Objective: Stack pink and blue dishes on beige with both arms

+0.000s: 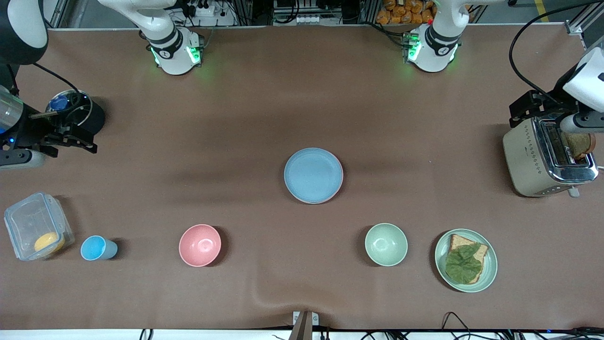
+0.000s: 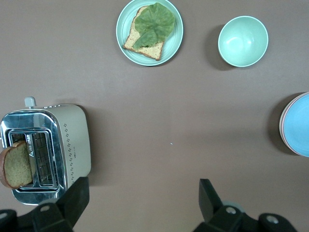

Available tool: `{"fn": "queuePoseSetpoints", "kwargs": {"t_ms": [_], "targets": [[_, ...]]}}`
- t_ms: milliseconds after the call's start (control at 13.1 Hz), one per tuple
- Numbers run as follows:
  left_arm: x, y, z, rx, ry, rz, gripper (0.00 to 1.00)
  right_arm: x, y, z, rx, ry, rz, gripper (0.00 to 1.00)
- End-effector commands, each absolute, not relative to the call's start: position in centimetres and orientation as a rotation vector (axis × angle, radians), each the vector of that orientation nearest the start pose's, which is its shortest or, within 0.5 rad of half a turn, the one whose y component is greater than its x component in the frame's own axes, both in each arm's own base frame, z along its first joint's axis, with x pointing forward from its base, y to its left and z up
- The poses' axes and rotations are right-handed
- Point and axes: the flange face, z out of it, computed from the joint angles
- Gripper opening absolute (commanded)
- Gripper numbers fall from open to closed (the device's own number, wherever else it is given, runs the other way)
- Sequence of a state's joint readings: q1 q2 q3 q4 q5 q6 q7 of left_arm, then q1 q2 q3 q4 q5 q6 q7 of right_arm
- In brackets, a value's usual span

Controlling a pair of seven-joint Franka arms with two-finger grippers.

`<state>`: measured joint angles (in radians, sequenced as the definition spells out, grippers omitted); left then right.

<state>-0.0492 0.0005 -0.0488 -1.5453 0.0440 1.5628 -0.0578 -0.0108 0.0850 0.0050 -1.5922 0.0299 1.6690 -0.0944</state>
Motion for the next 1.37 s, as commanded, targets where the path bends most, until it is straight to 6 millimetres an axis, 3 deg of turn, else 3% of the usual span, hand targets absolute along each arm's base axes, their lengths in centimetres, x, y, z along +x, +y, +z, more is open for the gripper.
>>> {"fn": "queuePoseSetpoints", "kwargs": {"t_ms": [0, 1293], "targets": [[55.02, -4.83, 63.85, -3.103, 0.087, -0.028, 1.00, 58.22, 0.46, 58.10, -3.129, -0.145, -0.020, 1.00], [54.91, -5.47, 63.95, -3.107, 0.101, -0.025, 1.00, 58.43, 0.83, 58.53, -3.136, -0.161, -0.060, 1.00]]}}
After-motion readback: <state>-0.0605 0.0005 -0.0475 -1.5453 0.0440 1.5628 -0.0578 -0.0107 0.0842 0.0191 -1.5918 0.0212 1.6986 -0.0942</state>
